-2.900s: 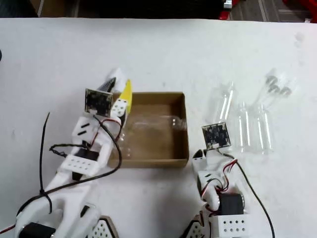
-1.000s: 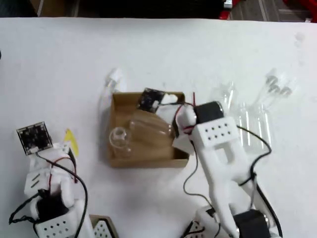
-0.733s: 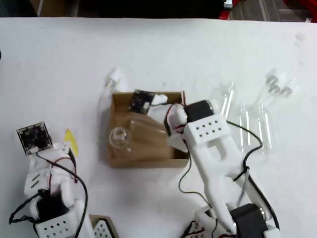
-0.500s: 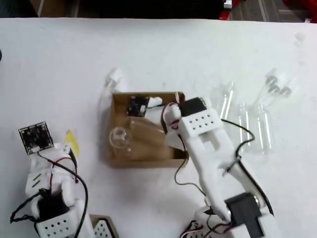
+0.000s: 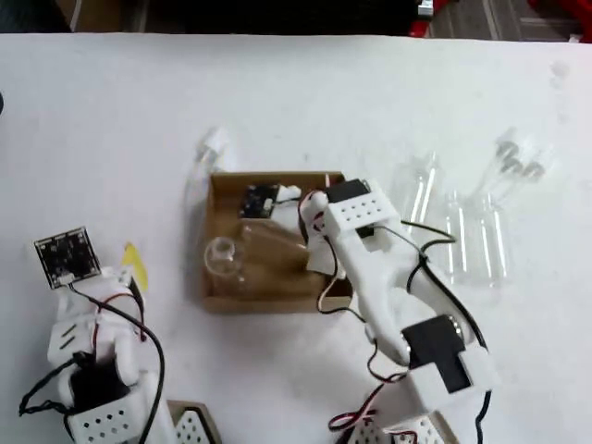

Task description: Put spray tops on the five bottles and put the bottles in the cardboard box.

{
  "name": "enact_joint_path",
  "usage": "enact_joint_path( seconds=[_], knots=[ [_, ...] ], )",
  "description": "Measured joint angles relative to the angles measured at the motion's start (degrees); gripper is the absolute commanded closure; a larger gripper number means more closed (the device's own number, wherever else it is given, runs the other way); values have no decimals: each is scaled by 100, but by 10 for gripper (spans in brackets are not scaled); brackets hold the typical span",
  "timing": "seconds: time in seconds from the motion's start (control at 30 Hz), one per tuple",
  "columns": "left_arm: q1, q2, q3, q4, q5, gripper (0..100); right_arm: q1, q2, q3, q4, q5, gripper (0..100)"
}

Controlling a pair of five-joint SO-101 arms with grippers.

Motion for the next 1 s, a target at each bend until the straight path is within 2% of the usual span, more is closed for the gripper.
enact_joint_path(
  seconds=[0.2, 0.4, 0.5, 0.67, 0.8, 1.0],
  knots=[
    [0, 0, 0, 0, 0, 819, 185, 255, 0, -264, 18, 985],
    [0, 0, 0, -299, 0, 819, 475, 114, -316, -334, 9, 978],
    [0, 0, 0, -659, 0, 817, 501, -176, -598, -141, 0, 978],
    [53, 0, 0, -1609, 0, 816, 114, -343, -1108, 308, 9, 978],
    [615, 0, 0, -2532, 0, 815, -18, -360, -1767, 703, 18, 979],
    [1679, 0, -9, -3455, 132, 815, -220, -360, -2664, 1521, -114, 979]
  ],
)
